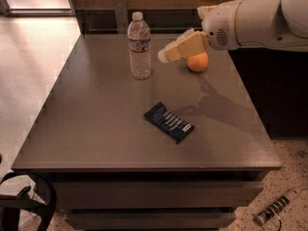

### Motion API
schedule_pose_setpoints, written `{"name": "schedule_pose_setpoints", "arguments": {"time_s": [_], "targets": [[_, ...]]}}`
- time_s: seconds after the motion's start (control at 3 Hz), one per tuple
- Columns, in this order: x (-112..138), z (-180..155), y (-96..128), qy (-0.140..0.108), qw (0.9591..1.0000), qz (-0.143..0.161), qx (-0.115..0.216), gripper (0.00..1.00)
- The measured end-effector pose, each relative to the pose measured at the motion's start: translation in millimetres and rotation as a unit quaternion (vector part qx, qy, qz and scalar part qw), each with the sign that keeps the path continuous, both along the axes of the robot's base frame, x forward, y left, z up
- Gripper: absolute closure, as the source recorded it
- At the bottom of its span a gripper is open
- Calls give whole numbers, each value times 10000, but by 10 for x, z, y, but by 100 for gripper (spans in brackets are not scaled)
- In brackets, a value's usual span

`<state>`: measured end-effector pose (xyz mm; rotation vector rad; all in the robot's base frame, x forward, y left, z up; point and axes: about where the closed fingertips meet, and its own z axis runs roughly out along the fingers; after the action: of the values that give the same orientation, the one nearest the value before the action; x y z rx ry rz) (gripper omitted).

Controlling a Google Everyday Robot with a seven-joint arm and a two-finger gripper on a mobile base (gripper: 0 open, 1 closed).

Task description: Pick water bottle

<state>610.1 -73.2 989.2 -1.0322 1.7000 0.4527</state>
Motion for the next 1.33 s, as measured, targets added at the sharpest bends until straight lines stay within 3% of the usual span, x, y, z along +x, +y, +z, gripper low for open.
{"name": "schedule_pose_setpoints", "arguments": {"time_s": [0.33,0.67,1.33], "targets": [[108,-107,28,59,9998,-152,113,0],[379,-286,95,70,9991,-355,234,0],[926,-594,293,-154,9933,-598,977,0]]}}
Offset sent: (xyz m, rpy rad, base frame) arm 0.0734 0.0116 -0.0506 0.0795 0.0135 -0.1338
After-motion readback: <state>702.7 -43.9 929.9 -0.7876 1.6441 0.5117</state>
